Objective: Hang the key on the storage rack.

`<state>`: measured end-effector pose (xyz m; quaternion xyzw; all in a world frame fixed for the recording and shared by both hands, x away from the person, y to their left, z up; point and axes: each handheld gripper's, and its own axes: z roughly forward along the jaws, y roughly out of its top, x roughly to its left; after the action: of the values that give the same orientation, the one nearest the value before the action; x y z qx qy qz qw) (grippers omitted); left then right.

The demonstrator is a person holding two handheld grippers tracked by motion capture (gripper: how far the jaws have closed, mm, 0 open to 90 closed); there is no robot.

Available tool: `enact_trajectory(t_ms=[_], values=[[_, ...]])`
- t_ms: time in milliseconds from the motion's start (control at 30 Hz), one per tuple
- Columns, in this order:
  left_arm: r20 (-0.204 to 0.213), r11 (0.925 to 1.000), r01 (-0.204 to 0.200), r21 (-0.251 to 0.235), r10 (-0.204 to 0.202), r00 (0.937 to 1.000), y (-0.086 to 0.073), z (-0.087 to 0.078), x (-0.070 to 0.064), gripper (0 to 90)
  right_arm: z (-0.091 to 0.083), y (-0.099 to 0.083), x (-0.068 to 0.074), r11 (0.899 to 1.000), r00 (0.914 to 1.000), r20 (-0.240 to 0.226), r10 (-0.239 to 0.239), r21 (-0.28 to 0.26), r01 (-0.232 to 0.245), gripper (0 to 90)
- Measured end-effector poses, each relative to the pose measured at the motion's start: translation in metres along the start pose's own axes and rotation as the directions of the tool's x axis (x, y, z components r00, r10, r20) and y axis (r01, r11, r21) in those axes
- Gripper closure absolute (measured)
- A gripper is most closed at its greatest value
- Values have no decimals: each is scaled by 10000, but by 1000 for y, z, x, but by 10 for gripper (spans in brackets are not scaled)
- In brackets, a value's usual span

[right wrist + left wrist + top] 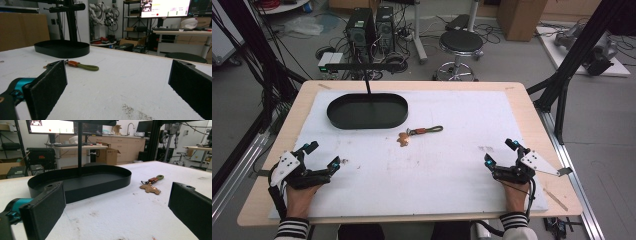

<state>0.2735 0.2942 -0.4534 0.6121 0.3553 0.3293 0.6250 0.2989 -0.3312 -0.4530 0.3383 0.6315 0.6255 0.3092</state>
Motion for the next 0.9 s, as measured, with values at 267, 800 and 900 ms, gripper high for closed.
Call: enact_trajectory(t_ms=[267, 800, 900], values=[[21, 9999, -44, -118, 45, 10000, 0, -1, -1, 17, 0, 0, 0, 10000, 10000, -10, -56, 12, 56, 9], [-4, 9999, 102, -79, -102, 9999, 0, 0, 1, 17, 3, 2, -1, 9997, 9999, 85, 82, 246, -84, 9], [15, 10000, 71, -65, -71, 10000, 0, 0, 1, 17, 4, 4, -2, 9993, 9997, 63, 234, 306, -236, 9]])
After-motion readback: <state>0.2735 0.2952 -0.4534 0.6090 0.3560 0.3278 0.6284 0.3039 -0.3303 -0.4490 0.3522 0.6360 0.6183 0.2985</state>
